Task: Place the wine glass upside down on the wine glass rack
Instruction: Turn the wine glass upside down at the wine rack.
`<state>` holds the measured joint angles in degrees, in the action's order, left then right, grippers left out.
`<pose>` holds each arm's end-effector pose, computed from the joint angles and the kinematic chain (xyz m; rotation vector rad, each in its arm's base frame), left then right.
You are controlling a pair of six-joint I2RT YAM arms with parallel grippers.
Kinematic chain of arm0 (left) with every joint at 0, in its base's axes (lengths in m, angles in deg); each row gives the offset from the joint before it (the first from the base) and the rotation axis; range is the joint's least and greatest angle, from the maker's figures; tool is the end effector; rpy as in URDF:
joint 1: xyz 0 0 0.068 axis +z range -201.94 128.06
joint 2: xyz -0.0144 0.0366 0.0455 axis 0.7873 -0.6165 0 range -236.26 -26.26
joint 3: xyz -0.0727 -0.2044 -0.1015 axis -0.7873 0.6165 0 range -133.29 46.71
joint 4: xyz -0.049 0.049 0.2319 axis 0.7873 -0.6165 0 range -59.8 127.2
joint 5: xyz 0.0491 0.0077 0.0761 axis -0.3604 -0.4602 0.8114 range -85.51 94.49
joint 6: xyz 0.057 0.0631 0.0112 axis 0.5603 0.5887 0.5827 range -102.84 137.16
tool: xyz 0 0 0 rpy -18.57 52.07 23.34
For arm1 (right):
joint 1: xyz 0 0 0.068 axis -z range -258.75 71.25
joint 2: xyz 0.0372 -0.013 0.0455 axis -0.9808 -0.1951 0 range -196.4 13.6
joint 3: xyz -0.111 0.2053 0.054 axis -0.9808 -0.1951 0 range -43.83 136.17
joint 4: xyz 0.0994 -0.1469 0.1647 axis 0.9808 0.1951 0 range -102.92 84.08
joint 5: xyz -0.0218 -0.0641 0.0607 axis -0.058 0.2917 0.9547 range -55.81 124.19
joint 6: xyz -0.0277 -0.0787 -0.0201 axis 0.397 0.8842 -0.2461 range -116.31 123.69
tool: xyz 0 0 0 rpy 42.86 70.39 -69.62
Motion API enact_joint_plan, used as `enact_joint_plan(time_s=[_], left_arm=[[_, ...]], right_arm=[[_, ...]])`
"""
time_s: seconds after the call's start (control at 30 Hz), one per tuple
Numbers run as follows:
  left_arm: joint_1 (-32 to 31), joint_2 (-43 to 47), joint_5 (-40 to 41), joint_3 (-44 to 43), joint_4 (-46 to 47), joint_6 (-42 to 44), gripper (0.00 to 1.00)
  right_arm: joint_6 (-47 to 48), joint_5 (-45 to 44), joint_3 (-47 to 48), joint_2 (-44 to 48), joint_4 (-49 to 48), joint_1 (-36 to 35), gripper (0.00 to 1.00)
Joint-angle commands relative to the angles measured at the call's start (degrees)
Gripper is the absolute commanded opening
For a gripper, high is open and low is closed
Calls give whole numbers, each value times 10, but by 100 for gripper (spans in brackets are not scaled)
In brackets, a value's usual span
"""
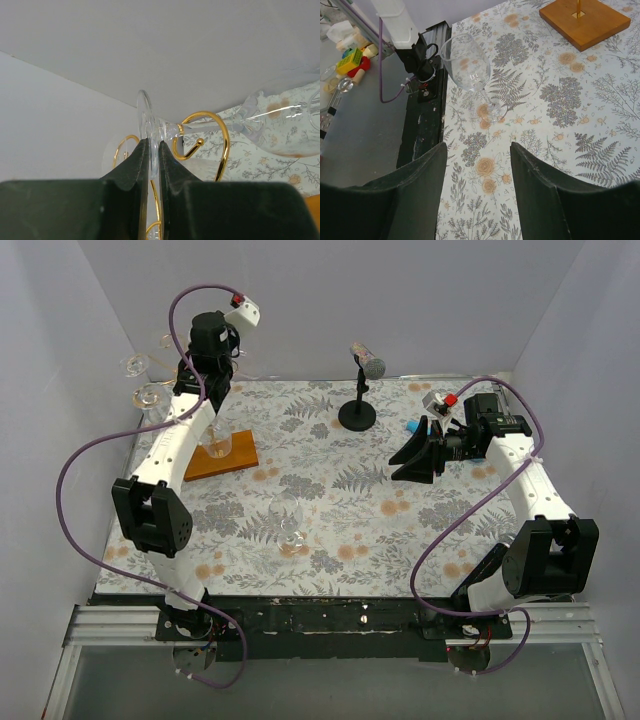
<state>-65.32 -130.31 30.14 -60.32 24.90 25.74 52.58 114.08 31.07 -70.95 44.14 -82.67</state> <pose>0.4324 -0.0693 0.3845 0.0011 1.7283 0.3255 0.2581 0.0924 0.2833 -1.1470 1.5678 1.3304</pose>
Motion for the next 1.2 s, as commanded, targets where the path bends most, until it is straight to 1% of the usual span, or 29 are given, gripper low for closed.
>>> enact_joint_plan(time_s=[0.0,0.23,0.33,0.5,1.17], left_arm=[[13,51,-9,12,44,-6,0],[14,55,-17,14,37,-11,0],[14,56,-19,19,34,-14,6],[14,56,-20,25,29,-20,12],[13,61,-24,21,26,-34,30]], right_arm=[[11,17,20,3,10,-3,61],[11,17,21,3,10,-3,61],[11,17,21,4,10,-3,61],[12,18,21,4,11,-3,61],[12,17,22,1,11,-3,61]])
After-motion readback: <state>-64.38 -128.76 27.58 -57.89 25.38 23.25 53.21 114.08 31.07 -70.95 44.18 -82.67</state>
